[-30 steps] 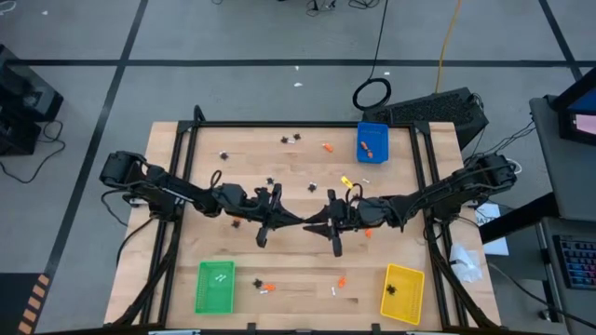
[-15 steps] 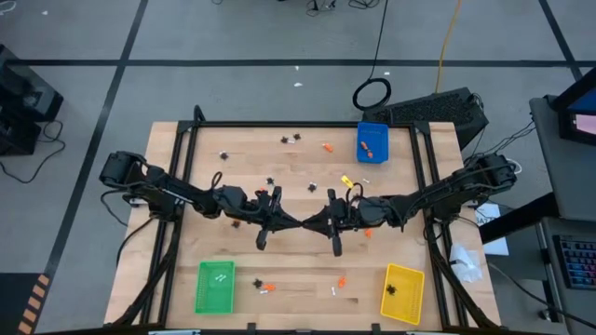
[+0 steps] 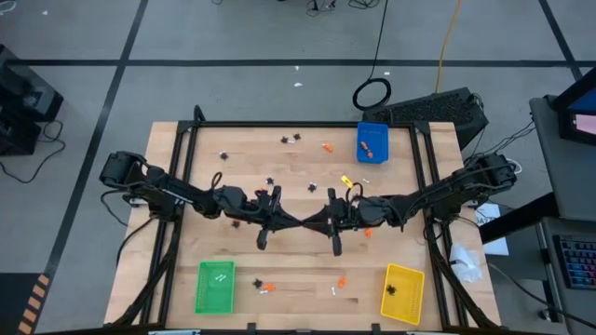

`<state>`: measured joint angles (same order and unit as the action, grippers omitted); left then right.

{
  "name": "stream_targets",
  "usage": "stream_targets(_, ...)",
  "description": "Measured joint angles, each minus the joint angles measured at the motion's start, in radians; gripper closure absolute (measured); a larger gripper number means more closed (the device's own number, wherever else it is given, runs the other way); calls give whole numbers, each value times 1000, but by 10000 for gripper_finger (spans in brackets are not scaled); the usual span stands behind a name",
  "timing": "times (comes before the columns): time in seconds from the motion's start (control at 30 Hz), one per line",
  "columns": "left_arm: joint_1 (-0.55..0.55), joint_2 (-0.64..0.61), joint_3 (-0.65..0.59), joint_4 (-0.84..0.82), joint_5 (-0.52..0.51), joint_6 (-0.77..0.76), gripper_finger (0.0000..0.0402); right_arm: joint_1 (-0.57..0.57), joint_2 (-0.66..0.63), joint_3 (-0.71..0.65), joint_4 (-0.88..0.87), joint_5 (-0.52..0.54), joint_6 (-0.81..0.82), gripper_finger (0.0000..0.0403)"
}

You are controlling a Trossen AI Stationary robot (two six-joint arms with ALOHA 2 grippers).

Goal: Sort Halloween decoration
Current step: Put the black spider toy into the yellow bin

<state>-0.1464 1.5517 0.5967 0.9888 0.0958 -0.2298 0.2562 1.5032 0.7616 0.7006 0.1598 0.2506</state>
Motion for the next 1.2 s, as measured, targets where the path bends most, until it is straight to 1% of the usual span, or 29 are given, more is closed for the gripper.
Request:
stream_targets(0.03,0,0,0,1,0,0,396,0,0,0,0,-1,-1,386)
stream_targets(0.1,0,0,0,8,0,1,396,0,-1,0,1,-3,-1,397)
stream_targets(0.27,-1,0,-1,13,0,4,395,0,-1,0,2,-4,2,399)
stream_targets(0.33,-6,0,-1,14,0,9,388,0,-5,0,-1,-7,1,400)
stream_targets(0.47,-11,0,-1,20,-2,12,356,1,-20,0,-13,-7,5,402)
stream_targets(0.73,-12,0,-1,15,8,36,274,1,-97,0,-139,-6,50,402)
stream_targets(0.83,-12,0,-1,6,8,69,253,11,-151,0,-254,-7,82,402)
stream_targets(0.93,-12,0,-1,-13,9,83,244,33,-213,0,-426,-10,147,403)
stream_targets(1.07,-12,0,-1,-35,9,89,242,106,-287,0,-660,-34,317,403)
stream_targets(1.1,-12,1,-1,-37,9,89,242,137,-301,0,-712,-35,365,403)
stream_targets(1.2,-11,0,-1,-35,10,89,242,238,-328,5,-832,-84,532,403)
